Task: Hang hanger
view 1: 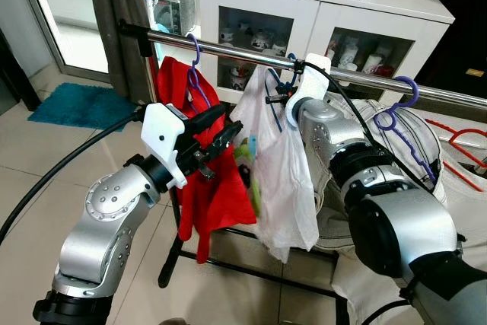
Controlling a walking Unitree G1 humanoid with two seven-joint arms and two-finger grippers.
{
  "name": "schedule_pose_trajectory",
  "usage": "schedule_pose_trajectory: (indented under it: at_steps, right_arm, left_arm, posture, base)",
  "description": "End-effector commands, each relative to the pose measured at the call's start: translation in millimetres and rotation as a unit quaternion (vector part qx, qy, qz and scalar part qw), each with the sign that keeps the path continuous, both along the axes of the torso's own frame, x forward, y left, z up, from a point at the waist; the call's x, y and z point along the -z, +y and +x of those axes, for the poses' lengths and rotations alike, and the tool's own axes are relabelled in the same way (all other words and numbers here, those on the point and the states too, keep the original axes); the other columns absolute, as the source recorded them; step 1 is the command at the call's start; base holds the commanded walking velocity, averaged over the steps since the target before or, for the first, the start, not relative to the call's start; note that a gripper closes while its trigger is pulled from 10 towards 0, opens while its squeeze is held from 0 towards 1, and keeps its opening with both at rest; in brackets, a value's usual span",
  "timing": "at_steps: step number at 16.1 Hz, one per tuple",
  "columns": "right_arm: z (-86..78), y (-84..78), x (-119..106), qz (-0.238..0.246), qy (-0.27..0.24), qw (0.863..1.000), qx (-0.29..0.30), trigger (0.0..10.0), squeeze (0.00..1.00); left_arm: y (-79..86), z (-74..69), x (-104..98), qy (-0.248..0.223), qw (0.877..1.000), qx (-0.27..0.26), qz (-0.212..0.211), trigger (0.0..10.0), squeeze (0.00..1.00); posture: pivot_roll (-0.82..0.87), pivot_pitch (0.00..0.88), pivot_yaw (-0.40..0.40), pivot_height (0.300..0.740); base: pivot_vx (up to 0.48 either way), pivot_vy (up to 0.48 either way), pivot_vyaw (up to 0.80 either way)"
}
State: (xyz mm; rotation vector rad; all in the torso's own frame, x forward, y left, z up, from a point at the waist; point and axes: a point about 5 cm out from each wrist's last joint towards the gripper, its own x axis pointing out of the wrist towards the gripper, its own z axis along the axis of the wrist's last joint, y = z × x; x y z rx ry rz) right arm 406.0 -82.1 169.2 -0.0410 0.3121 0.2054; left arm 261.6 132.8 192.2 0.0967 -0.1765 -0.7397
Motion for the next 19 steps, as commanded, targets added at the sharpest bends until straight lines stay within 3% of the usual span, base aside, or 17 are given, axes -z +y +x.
schedule_pose_trajectory:
  at_steps: [1, 2, 3, 4, 8, 9, 10, 12, 13, 17, 19]
  right_arm:
    - [0.1, -2.4, 2, 0.006, 0.006, 1.000, 0.003, 10.0, 0.00]
    - [-0.1, -2.8, 3, 0.011, 0.007, 1.000, 0.002, 10.0, 0.00]
    - [0.0, -4.8, 3, 0.016, 0.004, 1.000, 0.001, 10.0, 0.82]
    - [0.9, -7.4, 1, 0.023, -0.010, 1.000, -0.004, 10.0, 1.00]
    - [1.5, -20.6, -10, 0.045, -0.080, 0.995, -0.045, 10.0, 1.00]
    - [-6.2, -28.0, -13, 0.098, -0.101, 0.986, -0.086, 10.0, 1.00]
    - [-15.4, -30.6, -11, 0.122, -0.105, 0.980, -0.115, 10.0, 1.00]
    - [-32.3, -30.2, -5, 0.139, -0.104, 0.973, -0.151, 10.0, 1.00]
    - [-49.1, -32.6, -3, 0.140, -0.118, 0.968, -0.171, 10.0, 1.00]
    - [-79.1, -44.9, -5, 0.152, -0.145, 0.964, -0.162, 10.0, 1.00]
    - [-108.1, -51.4, -12, 0.166, -0.163, 0.961, -0.153, 10.0, 1.00]
  left_arm:
    - [0.4, -0.6, -3, -0.002, 1.000, -0.004, 0.002, 10.0, 0.00]
    - [0.7, -0.5, -2, -0.001, 1.000, -0.006, 0.003, 10.0, 0.00]
    - [2.0, 0.7, 0, 0.003, 1.000, -0.015, 0.009, 10.0, 0.00]
    - [3.1, 1.9, 3, 0.008, 1.000, -0.024, 0.015, 10.0, 0.00]
    - [13.3, 9.1, 14, 0.029, 0.996, -0.080, 0.042, 10.0, 0.00]
    - [14.0, 10.2, 16, 0.035, 0.995, -0.085, 0.042, 10.0, 0.00]
    - [13.3, 10.2, 17, 0.039, 0.995, -0.086, 0.040, 10.0, 0.00]
    - [11.5, 10.7, 21, 0.045, 0.994, -0.083, 0.045, 10.0, 0.00]
    - [11.2, 12.4, 23, 0.045, 0.994, -0.090, 0.048, 10.0, 0.00]
    - [15.0, 18.0, 22, 0.046, 0.988, -0.143, 0.028, 10.0, 0.00]
    - [9.5, 7.6, 30, 0.061, 0.988, -0.139, 0.022, 10.0, 0.00]
  posture:
    - [0.08, 0.000, -0.087, 0.740]
    - [0.09, 0.000, -0.092, 0.740]
    - [0.08, 0.000, -0.091, 0.740]
    - [0.08, 0.000, -0.090, 0.740]
    - [0.08, 0.000, -0.082, 0.740]
    - [0.07, 0.000, -0.059, 0.740]
    - [0.06, 0.000, -0.051, 0.740]
    - [0.06, 0.000, -0.040, 0.740]
    - [0.05, 0.000, -0.031, 0.740]
    - [0.04, 0.000, -0.021, 0.740]
    - [0.03, 0.000, -0.022, 0.740]
  base:
    - [0.000, 0.000, 0.00]
    - [0.000, 0.000, 0.00]
    - [0.000, 0.000, 0.00]
    - [0.000, 0.000, 0.00]
    - [0.000, 0.000, 0.00]
    - [0.000, 0.000, 0.00]
    - [0.000, 0.000, 0.00]
    - [0.000, 0.000, 0.00]
    - [0.000, 0.000, 0.00]
    - [0.000, 0.000, 0.00]
    - [0.000, 0.000, 0.00]
